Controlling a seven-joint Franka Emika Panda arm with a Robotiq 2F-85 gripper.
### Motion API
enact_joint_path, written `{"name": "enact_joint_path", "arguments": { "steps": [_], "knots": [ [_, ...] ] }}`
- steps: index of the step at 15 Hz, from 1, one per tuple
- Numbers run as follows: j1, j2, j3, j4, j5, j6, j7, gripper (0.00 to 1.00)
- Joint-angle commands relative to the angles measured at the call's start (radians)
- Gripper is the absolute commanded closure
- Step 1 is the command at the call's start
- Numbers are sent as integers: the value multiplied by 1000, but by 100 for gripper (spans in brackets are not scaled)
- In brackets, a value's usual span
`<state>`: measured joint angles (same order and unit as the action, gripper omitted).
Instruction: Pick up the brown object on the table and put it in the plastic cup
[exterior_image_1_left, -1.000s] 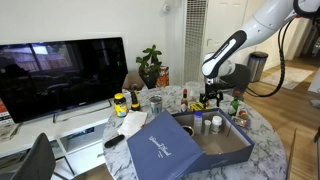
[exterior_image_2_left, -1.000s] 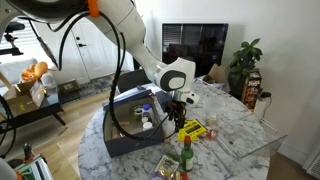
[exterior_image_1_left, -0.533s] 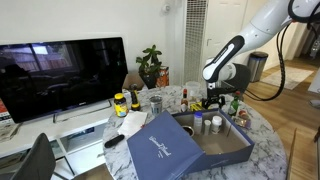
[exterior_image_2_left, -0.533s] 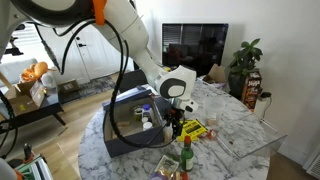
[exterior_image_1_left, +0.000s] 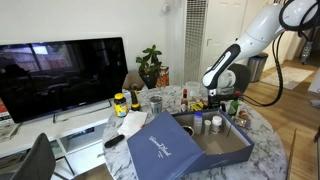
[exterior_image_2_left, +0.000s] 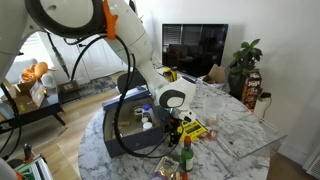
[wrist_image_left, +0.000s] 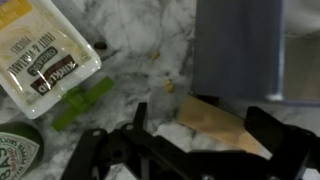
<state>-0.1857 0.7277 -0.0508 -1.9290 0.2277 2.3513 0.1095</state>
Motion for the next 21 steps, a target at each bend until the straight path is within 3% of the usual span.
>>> {"name": "enact_joint_path", "arguments": {
  "steps": [1,7,9,12,15,18,21],
  "knots": [
    [11,43,-5,25,13,95,3,0],
    [84,72,-105,19,-20,338,184,0],
    [117,71,-154,14,-34,326,252,0],
    [139,32,-196,-15,-64,204,291,0],
    [72,-6,-120,-25,-14,170,203,0],
    [19,-29,-35,-32,47,212,117,0],
    [-4,-45,7,-36,70,203,64,0]
  ]
}}
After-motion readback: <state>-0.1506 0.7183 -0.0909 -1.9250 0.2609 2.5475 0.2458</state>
